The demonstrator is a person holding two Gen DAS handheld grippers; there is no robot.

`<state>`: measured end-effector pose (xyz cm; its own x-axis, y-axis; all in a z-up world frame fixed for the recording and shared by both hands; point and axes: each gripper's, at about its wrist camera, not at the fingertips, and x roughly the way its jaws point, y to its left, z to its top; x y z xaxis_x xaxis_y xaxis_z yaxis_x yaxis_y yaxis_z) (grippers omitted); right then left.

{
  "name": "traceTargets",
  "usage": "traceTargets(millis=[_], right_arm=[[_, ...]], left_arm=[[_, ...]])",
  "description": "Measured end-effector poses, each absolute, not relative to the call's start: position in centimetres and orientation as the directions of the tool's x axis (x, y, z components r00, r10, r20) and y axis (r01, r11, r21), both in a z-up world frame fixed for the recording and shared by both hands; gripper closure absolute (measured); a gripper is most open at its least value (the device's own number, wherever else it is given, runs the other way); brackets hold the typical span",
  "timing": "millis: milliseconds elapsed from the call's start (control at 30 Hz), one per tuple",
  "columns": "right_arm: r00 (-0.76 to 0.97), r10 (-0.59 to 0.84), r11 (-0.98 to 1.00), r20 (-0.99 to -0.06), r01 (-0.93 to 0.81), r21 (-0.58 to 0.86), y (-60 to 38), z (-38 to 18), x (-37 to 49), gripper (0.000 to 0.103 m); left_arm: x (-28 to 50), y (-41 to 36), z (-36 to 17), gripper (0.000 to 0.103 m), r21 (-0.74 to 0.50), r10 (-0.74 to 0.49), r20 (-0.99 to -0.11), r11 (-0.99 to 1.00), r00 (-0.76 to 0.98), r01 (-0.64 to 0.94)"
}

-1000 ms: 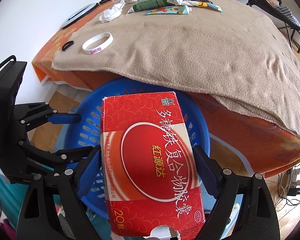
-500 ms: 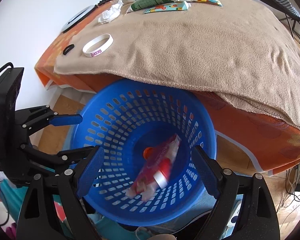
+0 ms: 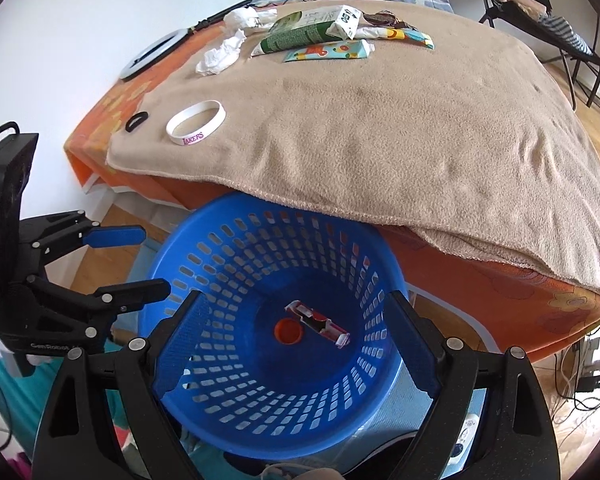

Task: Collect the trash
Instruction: 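Grasp the crumpled tissue with the left tool while the right tool grasps the white wristband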

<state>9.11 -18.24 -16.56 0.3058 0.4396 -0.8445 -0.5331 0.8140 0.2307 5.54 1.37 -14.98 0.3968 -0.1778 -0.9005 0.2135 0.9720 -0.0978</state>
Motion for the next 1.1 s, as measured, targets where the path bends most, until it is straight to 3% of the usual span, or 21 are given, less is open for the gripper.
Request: traceTargets(millis=[567,967,1033,1100], right_arm=[[0.357,0.484,0.787,-0.799,-0.577,0.219,-15.6,-13.4,10.1,0.014],[0.349,0.521,0.747,-0.779,-0.627,0.219,-12.0,-12.0,13.1,0.017],[0.340,0.526,0.739,-0.780,-0.636,0.221,-11.2,-12.1,13.7,0.021],[0.325,0.527,0.732,-0.785,-0.643,0.226,-10.3,-12.3,14.3,0.037]], left_arm=[[11.6,7.7,-8.5,0.036,-0.034,-0.095,-0.839,0.992,0.536,0.123],[18.0,12.3,-8.0,0.036,-0.035,-0.047,-0.824,0.999,0.565,0.032],[19.0,12.6,-8.3,0.036,-0.042,-0.048,-0.826,0.999,0.562,0.023],[19.8,12.8,-8.6,0.036,-0.054,-0.054,-0.828,0.998,0.558,0.017]])
